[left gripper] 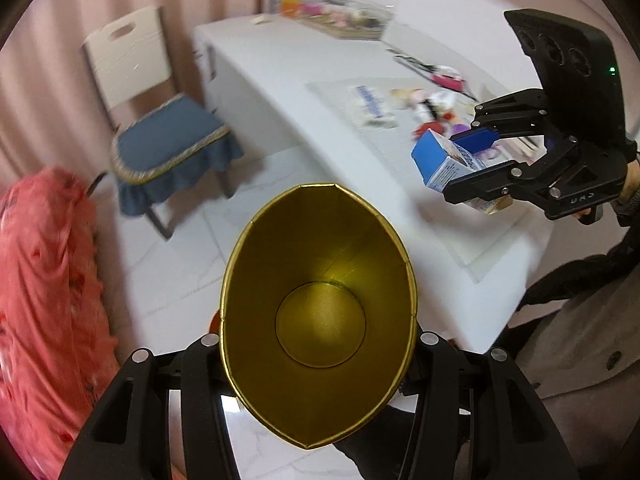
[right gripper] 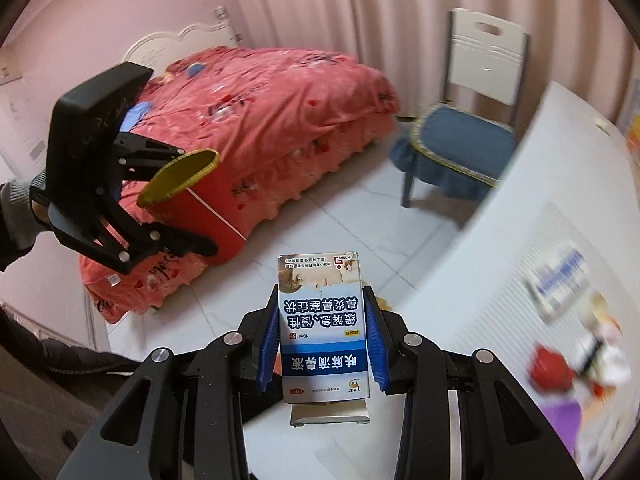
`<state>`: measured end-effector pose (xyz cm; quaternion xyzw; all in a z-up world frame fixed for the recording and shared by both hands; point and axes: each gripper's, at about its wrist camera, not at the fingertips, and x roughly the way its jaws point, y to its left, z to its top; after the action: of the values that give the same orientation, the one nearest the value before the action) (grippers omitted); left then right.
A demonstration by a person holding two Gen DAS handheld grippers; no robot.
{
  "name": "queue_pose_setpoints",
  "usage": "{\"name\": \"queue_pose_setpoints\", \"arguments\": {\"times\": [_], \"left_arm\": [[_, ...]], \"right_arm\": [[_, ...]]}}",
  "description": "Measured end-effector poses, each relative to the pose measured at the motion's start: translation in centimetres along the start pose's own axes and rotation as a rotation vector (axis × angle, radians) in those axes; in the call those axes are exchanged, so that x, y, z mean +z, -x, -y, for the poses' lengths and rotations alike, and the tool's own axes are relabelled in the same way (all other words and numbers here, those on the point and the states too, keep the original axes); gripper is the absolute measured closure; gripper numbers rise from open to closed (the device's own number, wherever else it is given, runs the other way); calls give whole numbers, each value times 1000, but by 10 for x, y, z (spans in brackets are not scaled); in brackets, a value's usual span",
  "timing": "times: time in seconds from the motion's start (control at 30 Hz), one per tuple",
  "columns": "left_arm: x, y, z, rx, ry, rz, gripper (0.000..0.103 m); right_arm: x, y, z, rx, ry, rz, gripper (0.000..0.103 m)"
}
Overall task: Collect trash
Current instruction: 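Carry both items to the orange wastebasket and release them inside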
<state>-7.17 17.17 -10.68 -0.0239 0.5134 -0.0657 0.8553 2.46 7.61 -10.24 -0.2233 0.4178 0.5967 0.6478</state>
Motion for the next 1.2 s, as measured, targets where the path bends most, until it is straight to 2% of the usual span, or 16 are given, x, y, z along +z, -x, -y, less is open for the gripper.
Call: {"name": "queue_pose_setpoints", "arguments": {"times": [0.27,0.43,0.6,0.73,0.87,1.03,1.13,1.17,1.2], "left_arm": [[-25,-34,-67,-2,101,-50,50],[-43,-64,-106,-23,135,-83,50],[-57,-107,-134,-64,176,-107,49],[-68,-143,-149,-96,204,-138,49],[-79,-174,-156,-118,210,-172,49],[-90,-203,-165,-130,237,-203,47],[-93,-214,-167,-132,243,-218,42],[-93,-216,-168,-128,243,-222,37],[-94,-217,-168,-119,242,-226,33]], "right_arm": [[50,-109,-16,90,-9,-76,65],[61,-177,-6,97,-65,-122,65],[57,-243,8,80,-105,-198,65],[38,-301,26,61,-171,-294,65],[17,-345,37,50,-236,-366,65],[3,-386,47,42,-323,-415,63],[1,-400,48,30,-320,-444,60],[0,-401,49,26,-320,-443,58],[0,-401,49,12,-320,-443,51]]}}
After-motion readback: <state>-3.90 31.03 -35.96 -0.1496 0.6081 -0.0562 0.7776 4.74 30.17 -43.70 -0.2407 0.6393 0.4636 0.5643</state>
